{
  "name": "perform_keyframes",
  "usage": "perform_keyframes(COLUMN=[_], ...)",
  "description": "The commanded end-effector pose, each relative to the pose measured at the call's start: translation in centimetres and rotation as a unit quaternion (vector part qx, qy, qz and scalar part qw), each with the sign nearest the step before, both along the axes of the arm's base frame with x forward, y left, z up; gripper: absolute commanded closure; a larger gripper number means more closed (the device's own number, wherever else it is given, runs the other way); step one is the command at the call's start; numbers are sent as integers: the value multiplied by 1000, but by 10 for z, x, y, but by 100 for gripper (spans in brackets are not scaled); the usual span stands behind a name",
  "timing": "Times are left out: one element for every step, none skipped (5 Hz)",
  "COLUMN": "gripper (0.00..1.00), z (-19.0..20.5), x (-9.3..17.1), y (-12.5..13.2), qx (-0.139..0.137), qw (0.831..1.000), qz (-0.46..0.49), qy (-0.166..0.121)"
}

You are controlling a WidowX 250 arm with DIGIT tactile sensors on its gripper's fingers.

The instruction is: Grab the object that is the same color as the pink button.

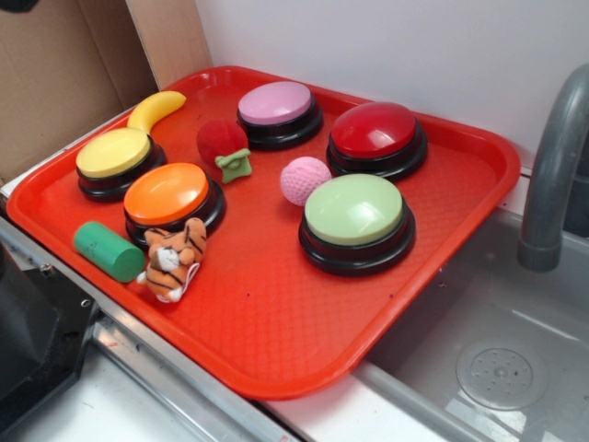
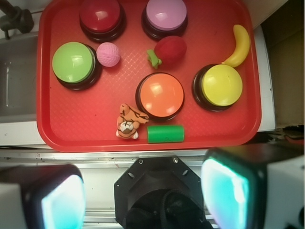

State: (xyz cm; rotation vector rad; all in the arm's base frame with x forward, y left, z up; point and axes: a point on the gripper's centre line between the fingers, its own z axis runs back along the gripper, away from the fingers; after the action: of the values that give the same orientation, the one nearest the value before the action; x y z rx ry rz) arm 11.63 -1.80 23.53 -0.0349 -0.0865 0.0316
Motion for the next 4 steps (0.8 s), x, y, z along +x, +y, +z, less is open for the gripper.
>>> perform_keyframes(gripper=[0,0,0,0], z=[0,-22,-49,-70], x=[0,16,40,61], y=[0,-7,-18,-24], qx=[0,-18,-49,-67], qw=[1000,999,997,992], qz=[0,35,64,107], qy=[0,2,15,19])
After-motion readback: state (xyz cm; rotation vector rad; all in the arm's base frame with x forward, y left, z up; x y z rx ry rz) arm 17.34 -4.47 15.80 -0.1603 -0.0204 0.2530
